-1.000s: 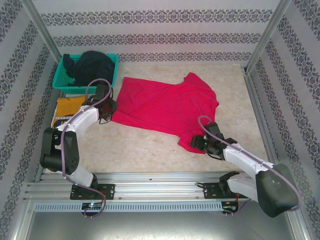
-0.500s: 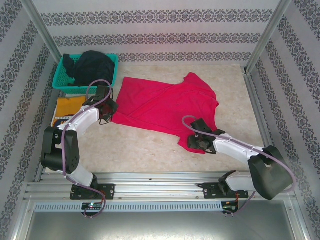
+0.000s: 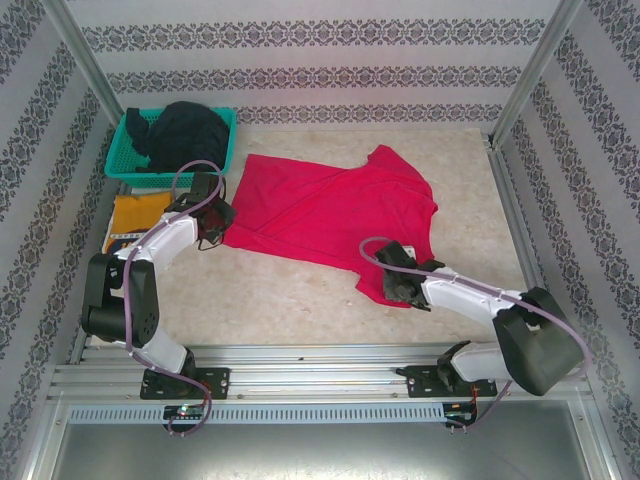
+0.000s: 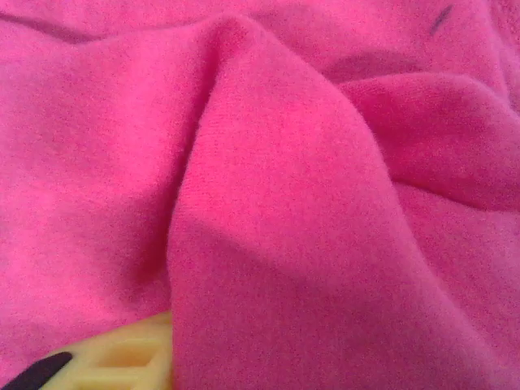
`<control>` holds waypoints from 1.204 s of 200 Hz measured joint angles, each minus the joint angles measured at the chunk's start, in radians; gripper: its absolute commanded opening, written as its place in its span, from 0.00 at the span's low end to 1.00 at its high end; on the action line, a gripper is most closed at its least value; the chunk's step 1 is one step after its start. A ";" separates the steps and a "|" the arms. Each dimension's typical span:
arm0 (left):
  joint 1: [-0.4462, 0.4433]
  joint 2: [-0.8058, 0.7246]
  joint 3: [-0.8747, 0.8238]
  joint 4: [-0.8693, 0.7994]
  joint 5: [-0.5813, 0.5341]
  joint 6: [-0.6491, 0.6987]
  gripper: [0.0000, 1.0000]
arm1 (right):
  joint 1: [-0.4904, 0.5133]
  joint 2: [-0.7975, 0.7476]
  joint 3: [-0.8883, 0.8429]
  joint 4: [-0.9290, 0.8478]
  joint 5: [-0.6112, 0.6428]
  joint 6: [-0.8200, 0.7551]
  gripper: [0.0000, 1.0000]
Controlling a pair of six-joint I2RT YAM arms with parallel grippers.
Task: Fold and stack the t-shirts
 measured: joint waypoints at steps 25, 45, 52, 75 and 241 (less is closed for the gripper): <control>0.000 0.000 0.000 0.000 0.000 0.000 0.00 | 0.005 0.033 0.023 0.001 0.001 0.000 0.14; 0.001 0.000 -0.003 0.002 0.000 0.000 0.00 | 0.006 0.031 0.025 -0.002 0.000 0.014 0.00; 0.003 0.000 -0.004 0.002 0.000 0.000 0.00 | 0.006 0.025 0.025 -0.004 0.000 0.019 0.00; 0.006 0.000 -0.005 0.004 0.000 0.000 0.00 | 0.006 -0.039 0.017 -0.019 -0.003 0.023 0.00; 0.006 -0.002 0.016 0.006 0.008 0.006 0.00 | -0.052 -0.826 -0.291 -0.086 -0.229 0.625 0.00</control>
